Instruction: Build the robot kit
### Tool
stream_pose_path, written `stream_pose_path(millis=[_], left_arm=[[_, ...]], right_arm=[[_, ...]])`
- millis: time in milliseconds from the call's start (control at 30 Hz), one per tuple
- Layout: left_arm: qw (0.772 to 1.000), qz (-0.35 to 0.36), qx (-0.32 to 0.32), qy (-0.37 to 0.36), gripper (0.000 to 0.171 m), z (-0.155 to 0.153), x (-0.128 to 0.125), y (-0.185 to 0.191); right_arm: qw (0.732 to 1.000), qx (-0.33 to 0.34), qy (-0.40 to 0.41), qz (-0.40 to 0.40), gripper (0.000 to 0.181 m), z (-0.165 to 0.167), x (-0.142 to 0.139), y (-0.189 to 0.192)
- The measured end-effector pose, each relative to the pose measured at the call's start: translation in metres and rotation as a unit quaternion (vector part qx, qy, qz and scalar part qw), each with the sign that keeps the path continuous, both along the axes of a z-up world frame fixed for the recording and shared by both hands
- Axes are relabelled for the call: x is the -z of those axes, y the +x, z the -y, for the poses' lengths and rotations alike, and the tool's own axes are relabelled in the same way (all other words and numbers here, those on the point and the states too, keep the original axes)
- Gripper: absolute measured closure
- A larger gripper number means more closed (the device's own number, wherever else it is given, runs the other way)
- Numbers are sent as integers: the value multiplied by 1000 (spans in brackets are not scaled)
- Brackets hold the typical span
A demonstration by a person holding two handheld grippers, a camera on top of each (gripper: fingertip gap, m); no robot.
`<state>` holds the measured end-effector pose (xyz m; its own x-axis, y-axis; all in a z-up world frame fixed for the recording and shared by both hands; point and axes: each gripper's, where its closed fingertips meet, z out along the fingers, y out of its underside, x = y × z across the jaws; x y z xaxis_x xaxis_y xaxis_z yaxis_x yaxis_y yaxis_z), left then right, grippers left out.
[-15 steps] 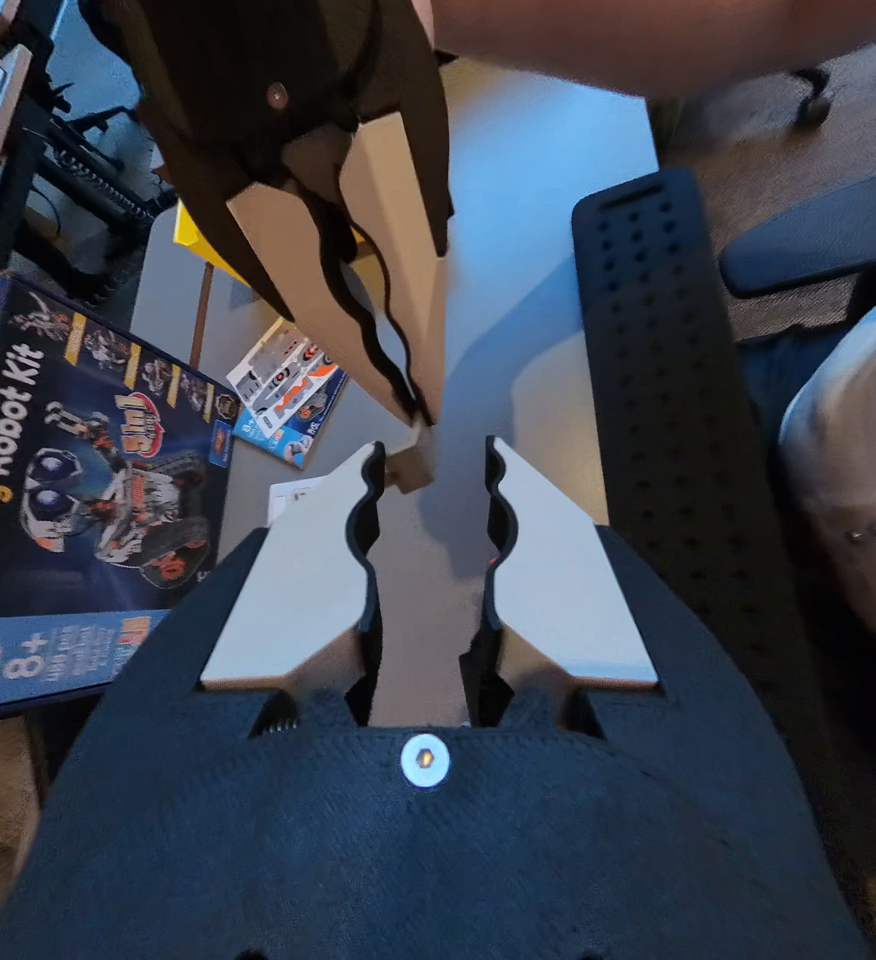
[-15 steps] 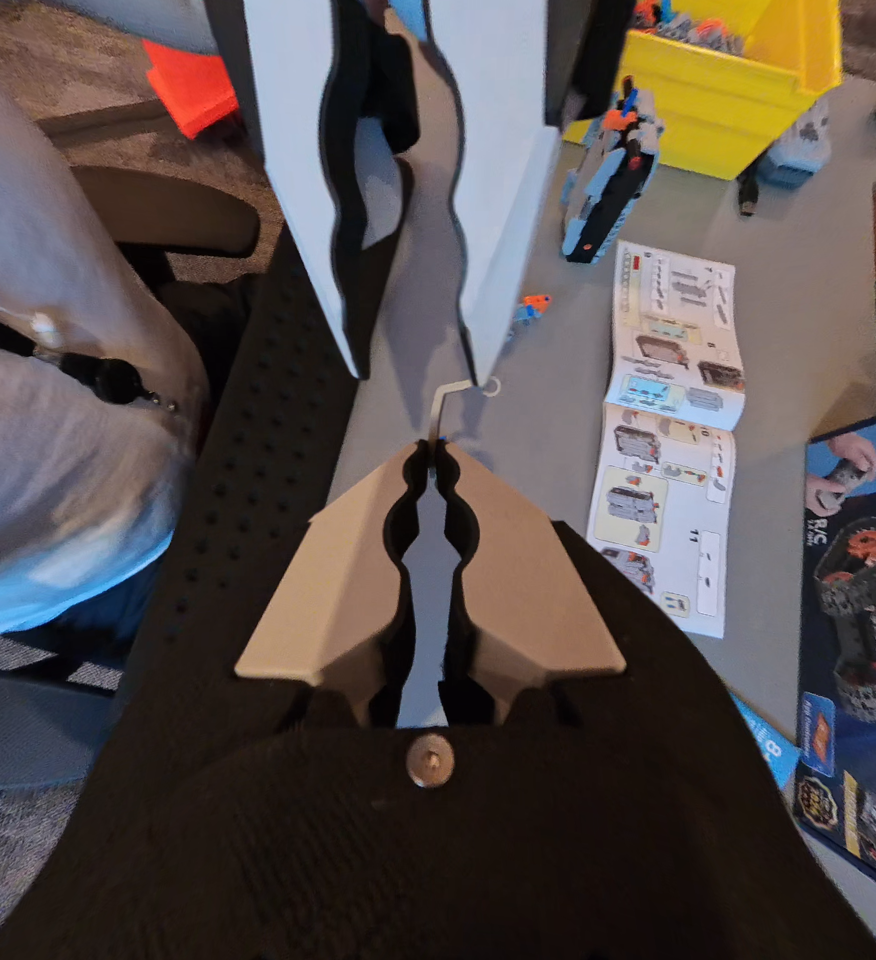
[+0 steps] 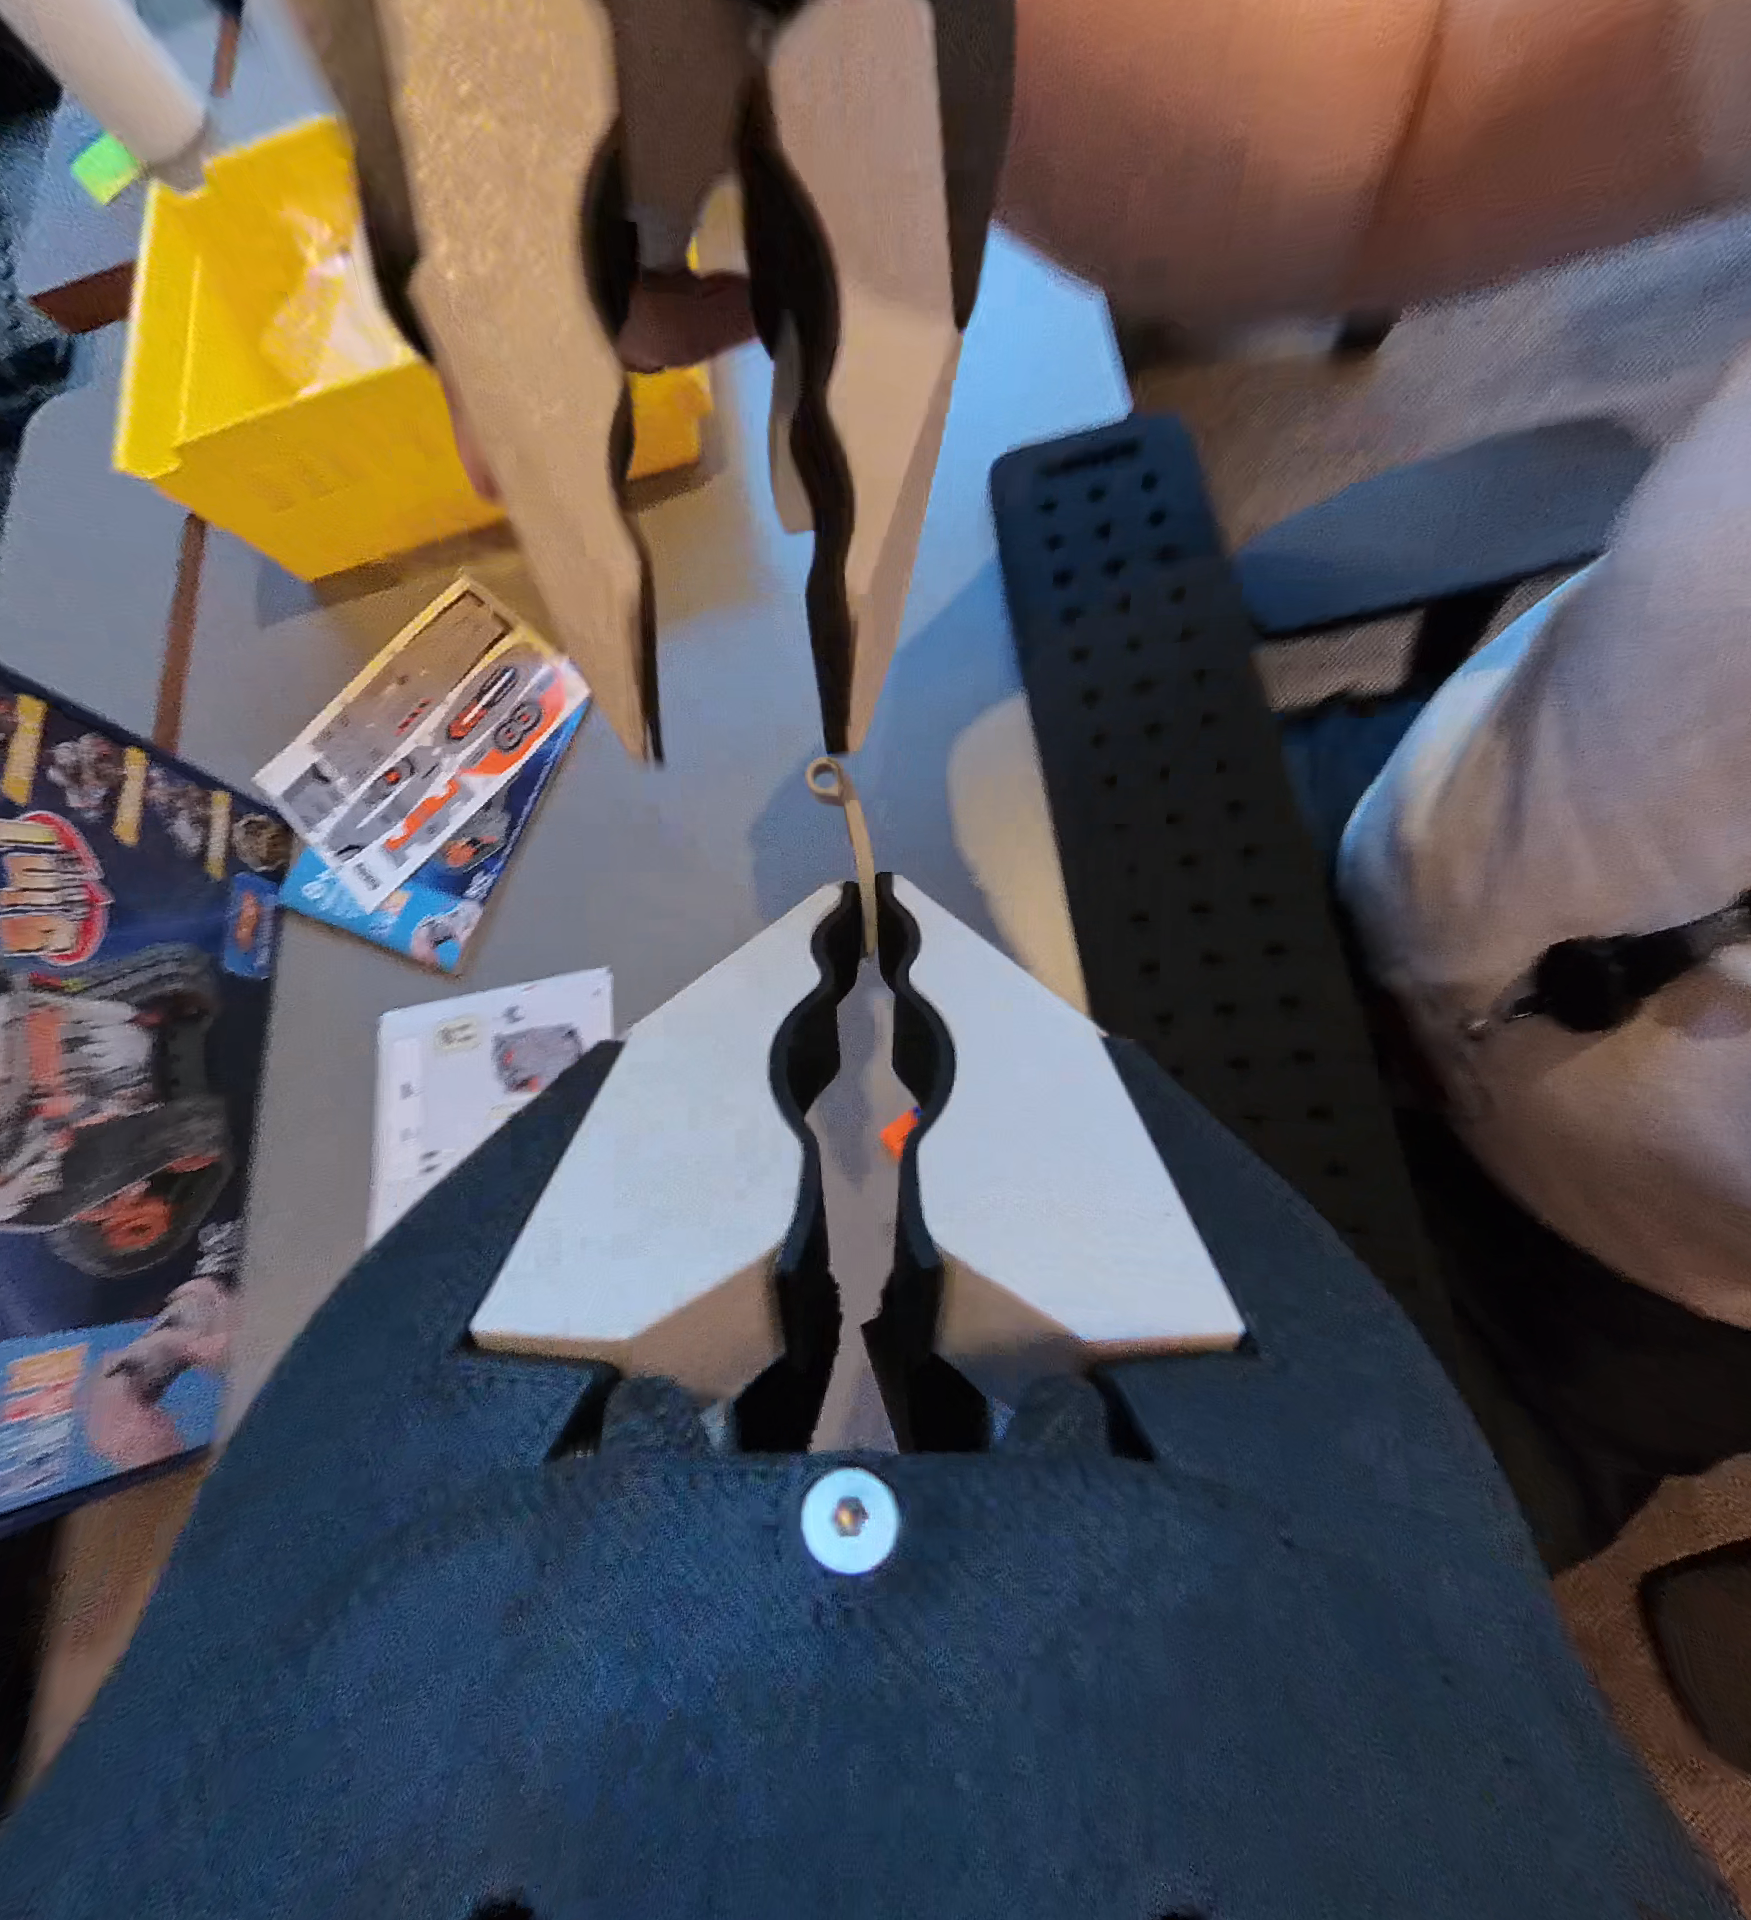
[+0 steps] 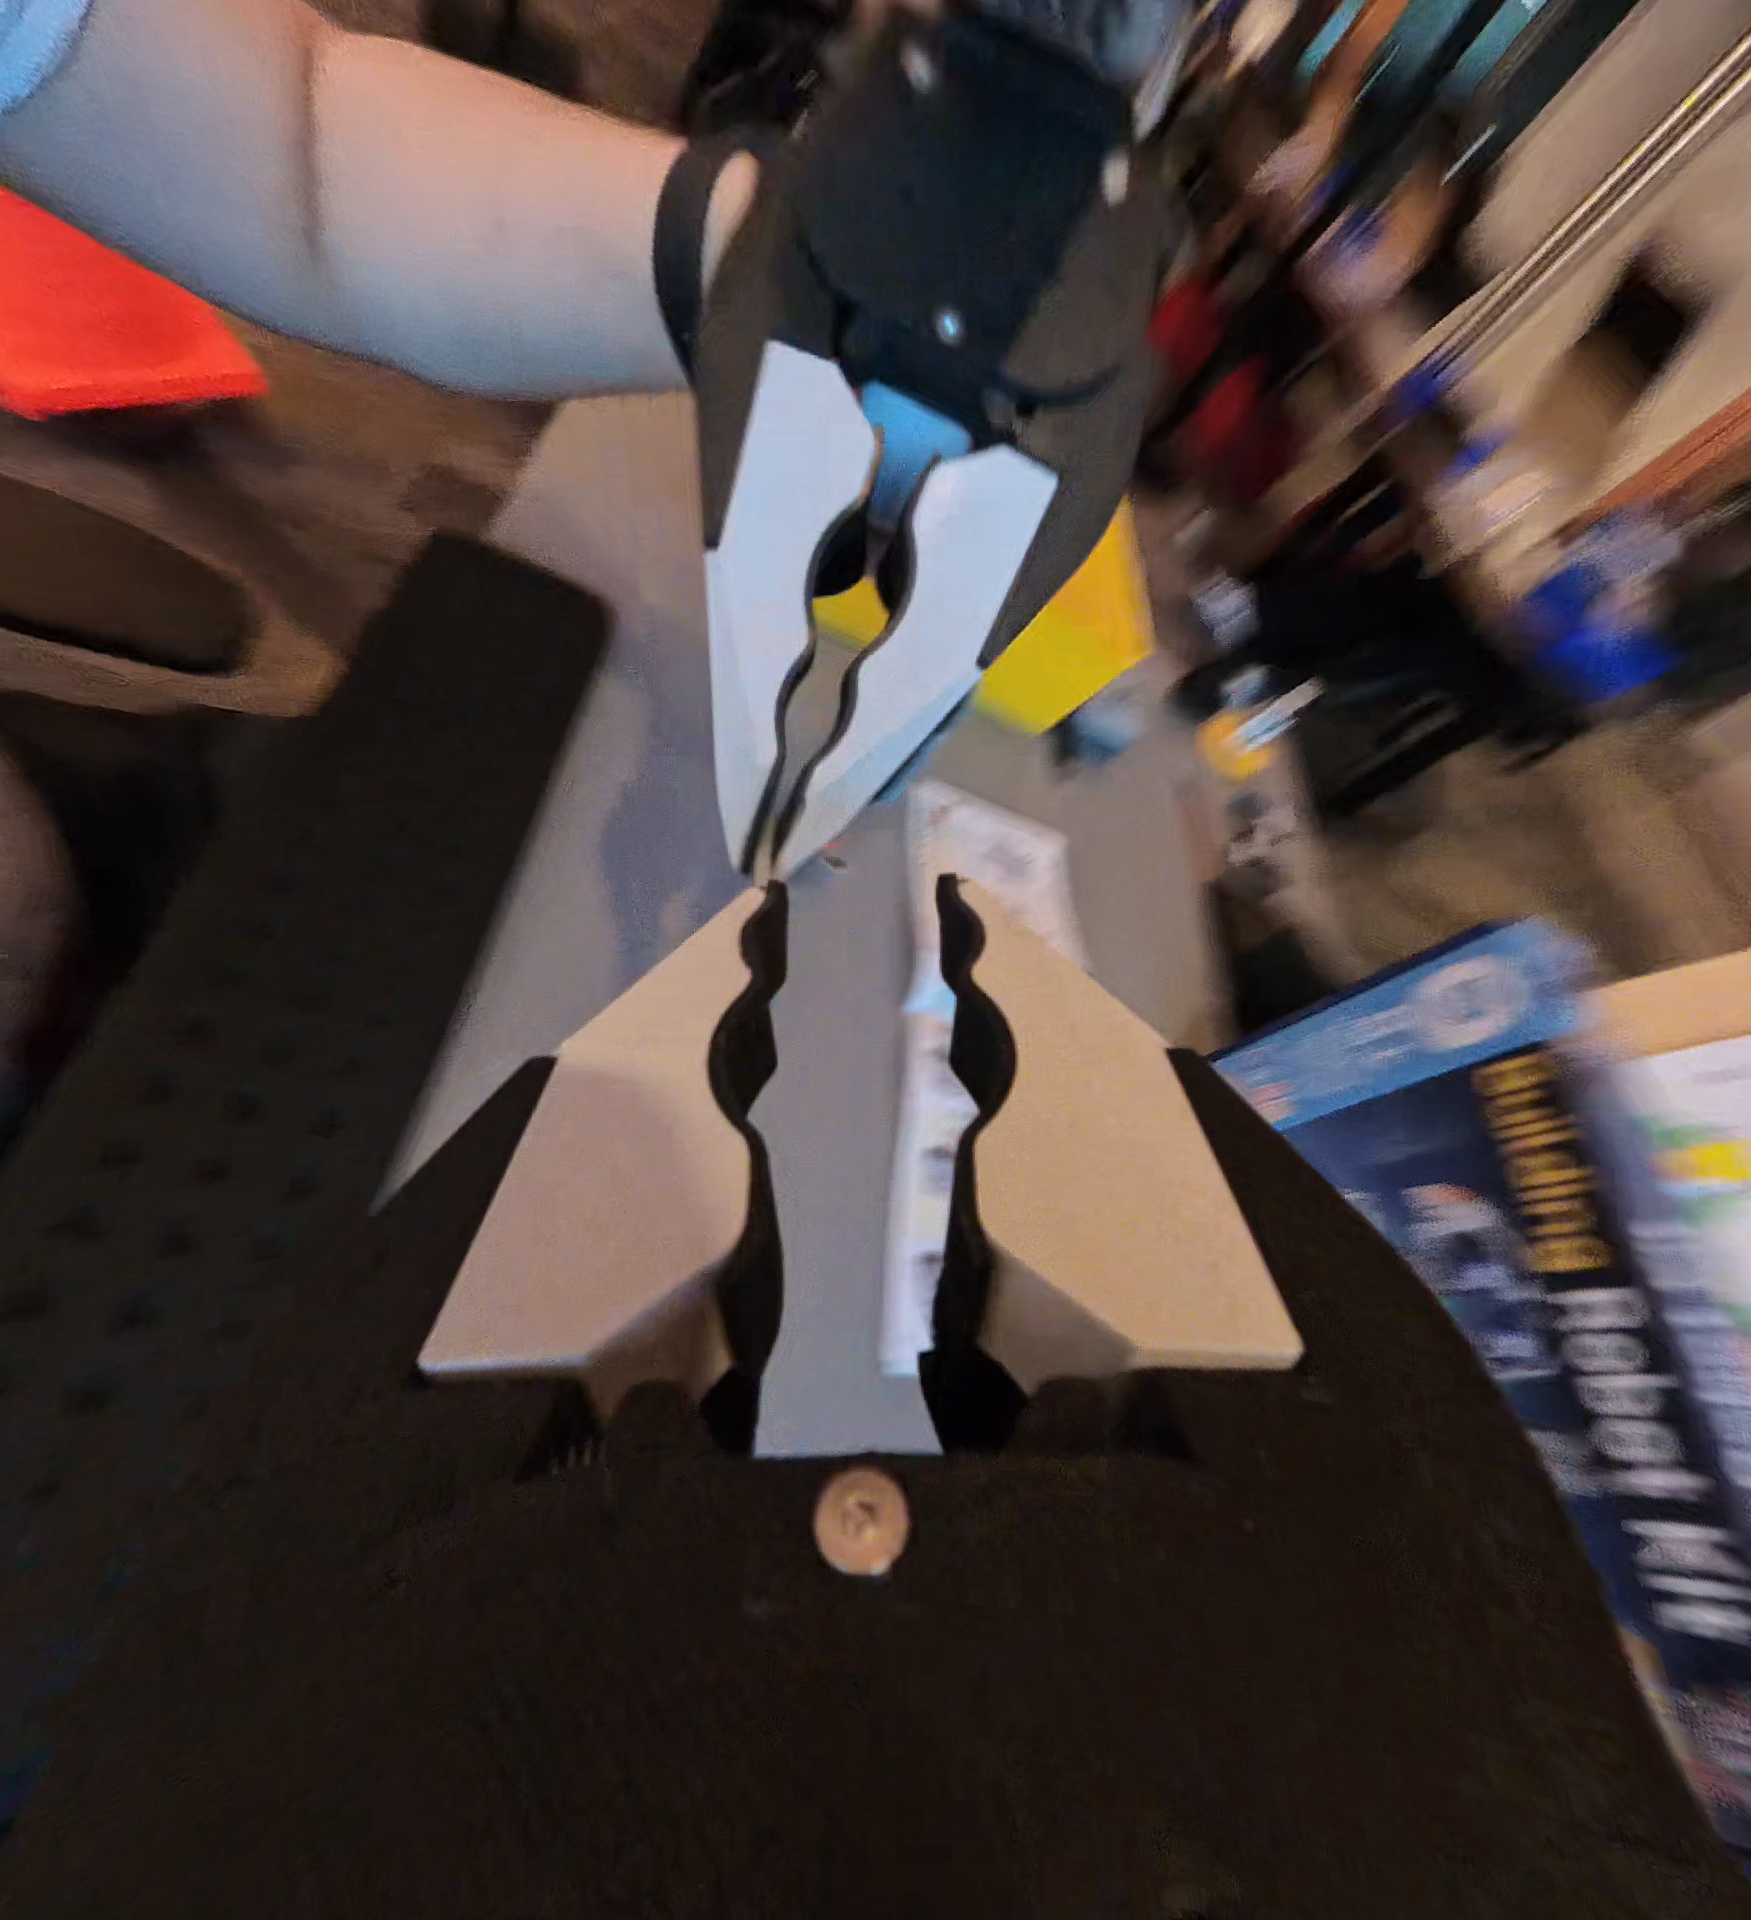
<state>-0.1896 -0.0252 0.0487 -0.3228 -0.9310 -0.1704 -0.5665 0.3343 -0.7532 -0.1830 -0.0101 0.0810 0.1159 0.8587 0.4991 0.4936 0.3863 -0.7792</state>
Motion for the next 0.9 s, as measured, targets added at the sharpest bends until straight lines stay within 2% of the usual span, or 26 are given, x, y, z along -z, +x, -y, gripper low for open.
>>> stream_pose_path(millis=[67,100,167,267,333,400,433,567,667,833,900], left_arm=[[998,17,13,-53,171,4,-9,-10],[997,21,16,-70,171,5,-12,-15],[995,22,21,-94,171,8,-16,-21],[993,6,31,-111,170,14,-16,-25],[993,-5,32,-111,170,17,-15,-25],[994,-15,32,-108,170,19,-13,-25],[993,-20,32,-108,170,20,-12,-25],[992,-14,23,-122,170,20,-13,-23],[990,-10,11,-143,160,20,-12,-17],[989,-11,-4,-148,170,17,-5,-13],[988,-21,-16,-154,171,14,-1,-18]], right_arm=[[988,6,154,-9,148,10,-4,0],[979,3,205,4,147,16,1,-4],[968,15,249,36,145,21,12,-11],[946,27,319,57,150,20,11,-18],[941,24,327,80,154,19,15,-23],[935,22,340,96,172,19,18,-26],[935,16,341,99,174,20,19,-27],[945,23,315,83,175,19,20,-27],[939,35,337,63,175,17,16,-28],[939,51,336,44,174,10,20,-29],[950,74,304,12,170,1,23,-26]])
